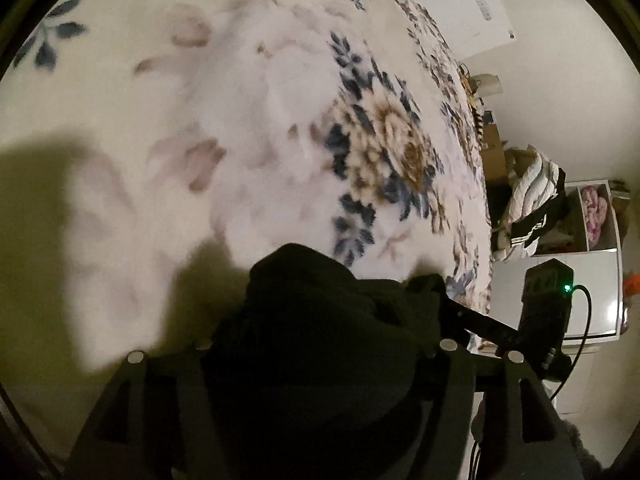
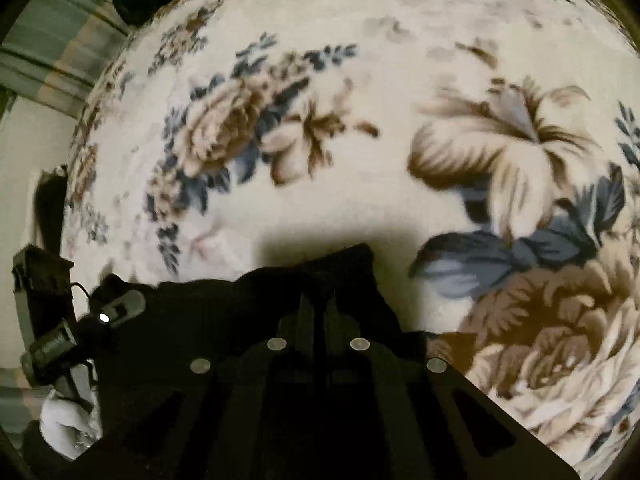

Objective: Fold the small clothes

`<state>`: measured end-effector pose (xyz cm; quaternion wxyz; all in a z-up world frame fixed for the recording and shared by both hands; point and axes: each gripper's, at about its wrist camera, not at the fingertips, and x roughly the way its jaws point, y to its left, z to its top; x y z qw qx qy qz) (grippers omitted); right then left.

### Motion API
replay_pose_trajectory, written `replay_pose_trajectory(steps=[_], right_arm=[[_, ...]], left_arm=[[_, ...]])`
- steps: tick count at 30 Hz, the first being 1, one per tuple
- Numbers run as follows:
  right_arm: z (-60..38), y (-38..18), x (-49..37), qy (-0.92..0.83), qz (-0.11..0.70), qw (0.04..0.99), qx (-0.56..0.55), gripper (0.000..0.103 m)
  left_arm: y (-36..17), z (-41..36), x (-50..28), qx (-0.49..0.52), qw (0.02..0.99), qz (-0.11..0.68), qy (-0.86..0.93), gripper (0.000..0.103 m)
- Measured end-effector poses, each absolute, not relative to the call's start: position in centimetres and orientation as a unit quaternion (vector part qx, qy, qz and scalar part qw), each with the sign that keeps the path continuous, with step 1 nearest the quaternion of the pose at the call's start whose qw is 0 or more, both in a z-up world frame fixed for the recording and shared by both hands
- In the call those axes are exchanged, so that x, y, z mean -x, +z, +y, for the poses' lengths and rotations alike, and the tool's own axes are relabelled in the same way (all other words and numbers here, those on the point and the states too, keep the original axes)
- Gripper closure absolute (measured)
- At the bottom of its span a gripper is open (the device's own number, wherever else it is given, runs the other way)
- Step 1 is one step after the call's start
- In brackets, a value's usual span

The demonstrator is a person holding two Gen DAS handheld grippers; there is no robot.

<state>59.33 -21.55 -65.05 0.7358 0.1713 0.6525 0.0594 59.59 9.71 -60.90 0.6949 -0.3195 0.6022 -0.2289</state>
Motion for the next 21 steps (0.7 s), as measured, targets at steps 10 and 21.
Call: replay_pose_trajectory(steps=[10, 21], right_arm=[[-24.8, -55.2, -56.4, 0.073, 0.593, 0.783, -0.174, 0.054], [-19.9, -59.5, -51.7, 0.117, 0.625, 0.748, -0.19, 0.072]], left_arm=[[-49.9, 12.6, -54.7, 0.299, 0.764, 0.542, -0.185, 0.032], [-55.5, 10.2, -54.8, 0.252, 0.765, 0.577, -0.139, 0.029]])
